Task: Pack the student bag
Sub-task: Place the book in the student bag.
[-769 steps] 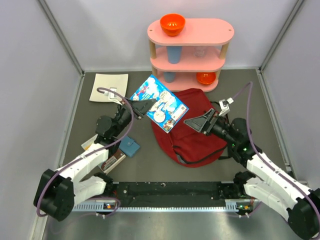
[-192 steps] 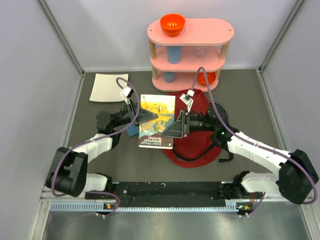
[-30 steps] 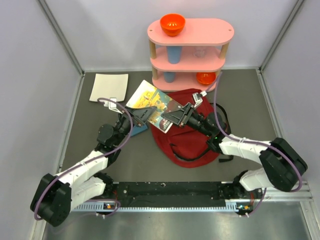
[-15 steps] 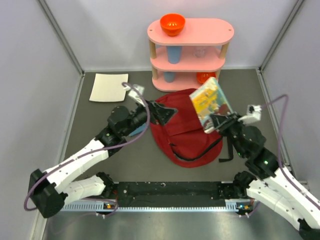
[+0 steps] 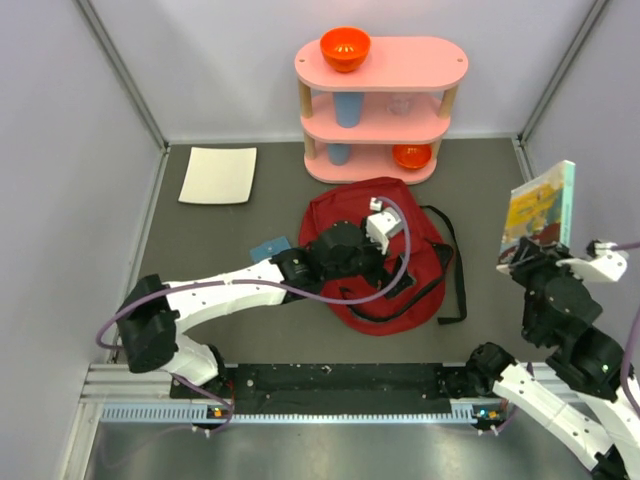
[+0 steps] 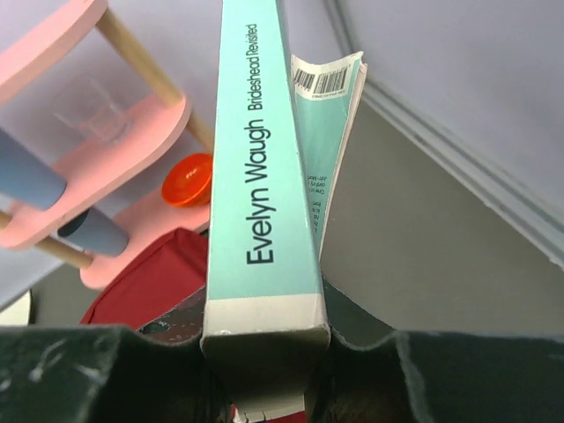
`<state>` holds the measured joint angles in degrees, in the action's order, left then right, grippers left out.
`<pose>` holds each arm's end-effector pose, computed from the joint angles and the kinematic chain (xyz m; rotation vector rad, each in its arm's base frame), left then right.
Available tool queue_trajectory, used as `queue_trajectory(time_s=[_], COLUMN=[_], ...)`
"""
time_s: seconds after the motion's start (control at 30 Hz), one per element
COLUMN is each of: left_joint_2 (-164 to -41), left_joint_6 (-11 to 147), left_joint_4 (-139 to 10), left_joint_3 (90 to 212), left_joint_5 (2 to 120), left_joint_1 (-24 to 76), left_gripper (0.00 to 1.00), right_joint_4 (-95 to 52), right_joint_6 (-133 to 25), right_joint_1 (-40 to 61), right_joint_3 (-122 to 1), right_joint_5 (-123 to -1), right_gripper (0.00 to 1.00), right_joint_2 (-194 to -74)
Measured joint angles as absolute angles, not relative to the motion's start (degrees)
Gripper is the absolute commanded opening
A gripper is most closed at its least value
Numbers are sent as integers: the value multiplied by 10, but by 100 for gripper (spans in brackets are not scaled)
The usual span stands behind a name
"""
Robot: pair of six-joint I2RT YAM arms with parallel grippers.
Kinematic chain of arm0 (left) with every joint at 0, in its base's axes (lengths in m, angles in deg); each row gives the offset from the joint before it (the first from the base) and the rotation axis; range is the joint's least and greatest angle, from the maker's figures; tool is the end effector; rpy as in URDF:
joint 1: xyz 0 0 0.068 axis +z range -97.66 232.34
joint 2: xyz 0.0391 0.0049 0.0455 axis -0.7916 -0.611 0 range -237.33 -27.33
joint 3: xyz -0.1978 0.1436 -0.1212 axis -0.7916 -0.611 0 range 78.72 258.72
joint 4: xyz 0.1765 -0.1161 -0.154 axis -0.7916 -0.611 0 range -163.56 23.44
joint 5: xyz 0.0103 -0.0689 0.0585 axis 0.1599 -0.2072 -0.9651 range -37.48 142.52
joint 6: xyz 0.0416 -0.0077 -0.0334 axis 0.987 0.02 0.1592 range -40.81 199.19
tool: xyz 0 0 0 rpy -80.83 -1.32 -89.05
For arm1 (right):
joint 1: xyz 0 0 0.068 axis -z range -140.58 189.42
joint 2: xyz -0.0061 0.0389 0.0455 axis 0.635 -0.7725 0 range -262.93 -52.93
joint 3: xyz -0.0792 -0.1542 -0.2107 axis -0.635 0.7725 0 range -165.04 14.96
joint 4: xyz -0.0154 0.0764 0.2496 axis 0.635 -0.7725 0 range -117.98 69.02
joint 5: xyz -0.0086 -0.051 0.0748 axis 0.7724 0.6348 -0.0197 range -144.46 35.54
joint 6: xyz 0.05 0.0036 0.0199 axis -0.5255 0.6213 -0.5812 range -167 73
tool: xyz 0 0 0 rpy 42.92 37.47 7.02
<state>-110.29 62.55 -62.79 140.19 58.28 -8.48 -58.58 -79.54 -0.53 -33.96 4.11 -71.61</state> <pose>0.1635 -0.3002 0.3083 0.8237 1.8334 -0.9967 0.0526 0.0044 0.3614 0.6281 1.5133 0.0991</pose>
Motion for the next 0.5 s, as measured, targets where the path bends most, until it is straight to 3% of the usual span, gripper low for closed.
queue_trajectory(time_s=[0.23,0.33,0.37,0.5], left_joint_2=[-1175,-1200,-1210,-1239], left_joint_6=[660,665,667,671], left_joint_4=[-643,-642,-642,-645], left_joint_3=[1467,1487,1493,1497], left_joint_5=[616,630,634,631], left_joint_1=[-125,-137,-140,-147], left_gripper=[99,93,86,81], right_joint_4=[-601,-613,-614,-619], right_joint_6=[-770,-772,-773,-783], right_joint_1=[-5,-5,-5,-5], right_joint_3=[-350,-350,-350,-350], right_joint_5=[91,86,85,78], right_gripper=[0,0,0,0], right_joint_2=[-675,-675,-676,-676])
